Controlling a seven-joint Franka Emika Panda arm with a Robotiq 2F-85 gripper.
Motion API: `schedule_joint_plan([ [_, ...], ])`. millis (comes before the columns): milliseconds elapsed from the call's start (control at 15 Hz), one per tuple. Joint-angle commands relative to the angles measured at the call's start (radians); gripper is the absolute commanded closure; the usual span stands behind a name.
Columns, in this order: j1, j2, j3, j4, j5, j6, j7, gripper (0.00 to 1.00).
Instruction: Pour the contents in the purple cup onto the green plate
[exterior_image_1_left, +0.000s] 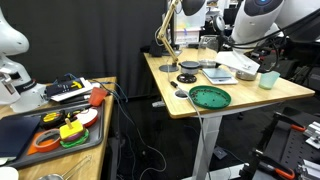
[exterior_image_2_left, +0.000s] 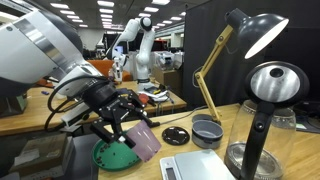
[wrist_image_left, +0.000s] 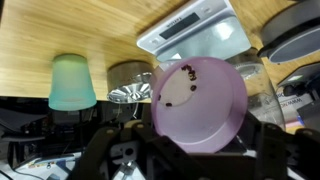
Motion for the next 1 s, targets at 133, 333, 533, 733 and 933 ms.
schedule_joint_plan([
  [133, -0.091, -0.006, -0.048, -0.004, -0.102, 0.237, -0.003, 0.46],
  [333, -0.119, -0.016, -0.076, 0.000, -0.156, 0.360, -0.005, 0.46],
  [533, -0.138, -0.009, -0.136, 0.002, -0.151, 0.491, -0.001, 0.46],
  [733, -0.162, 0.019, -0.201, 0.000, -0.134, 0.615, -0.001, 0.46],
  [933, -0.187, 0.054, -0.272, -0.005, -0.121, 0.738, -0.001, 0.46],
])
